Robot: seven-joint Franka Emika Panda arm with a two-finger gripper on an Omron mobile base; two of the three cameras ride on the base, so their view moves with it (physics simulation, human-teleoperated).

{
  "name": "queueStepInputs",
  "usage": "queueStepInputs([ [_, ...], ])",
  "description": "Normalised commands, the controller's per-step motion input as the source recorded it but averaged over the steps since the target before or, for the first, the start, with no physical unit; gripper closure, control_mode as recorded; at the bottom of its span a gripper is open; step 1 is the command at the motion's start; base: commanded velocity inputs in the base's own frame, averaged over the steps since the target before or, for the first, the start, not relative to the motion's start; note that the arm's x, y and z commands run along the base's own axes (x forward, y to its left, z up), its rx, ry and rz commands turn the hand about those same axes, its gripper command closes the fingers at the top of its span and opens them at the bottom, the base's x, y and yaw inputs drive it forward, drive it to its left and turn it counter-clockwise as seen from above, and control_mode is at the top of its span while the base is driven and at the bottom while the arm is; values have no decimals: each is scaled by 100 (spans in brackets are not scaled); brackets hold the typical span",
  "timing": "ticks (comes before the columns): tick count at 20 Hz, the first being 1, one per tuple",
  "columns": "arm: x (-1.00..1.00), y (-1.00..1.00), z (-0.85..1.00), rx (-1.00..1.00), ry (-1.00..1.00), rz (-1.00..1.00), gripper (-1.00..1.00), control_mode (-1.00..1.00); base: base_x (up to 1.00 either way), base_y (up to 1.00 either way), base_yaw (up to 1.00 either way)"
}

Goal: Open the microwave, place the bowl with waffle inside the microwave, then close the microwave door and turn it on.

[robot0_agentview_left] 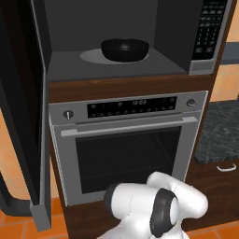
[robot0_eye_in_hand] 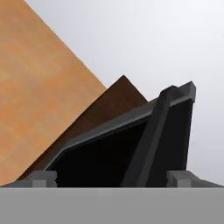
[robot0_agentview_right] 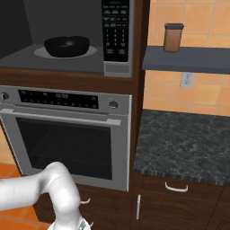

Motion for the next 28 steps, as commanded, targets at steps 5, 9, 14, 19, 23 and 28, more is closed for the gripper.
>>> queueStepInputs([
  [5,0,7,2,0,1,-45,-100,-100,0,0,0],
  [9,0,-2,13,1,0,-34,-100,-100,0,0,0],
  [14,0,-6,15,6,0,-20,-100,-100,0,0,0],
  [19,-1,-33,18,15,-3,-8,-100,-100,0,0,0],
  [23,0,-46,28,14,0,-4,-100,-100,0,0,0],
  [28,5,-48,34,4,12,-2,-100,-100,0,0,0],
])
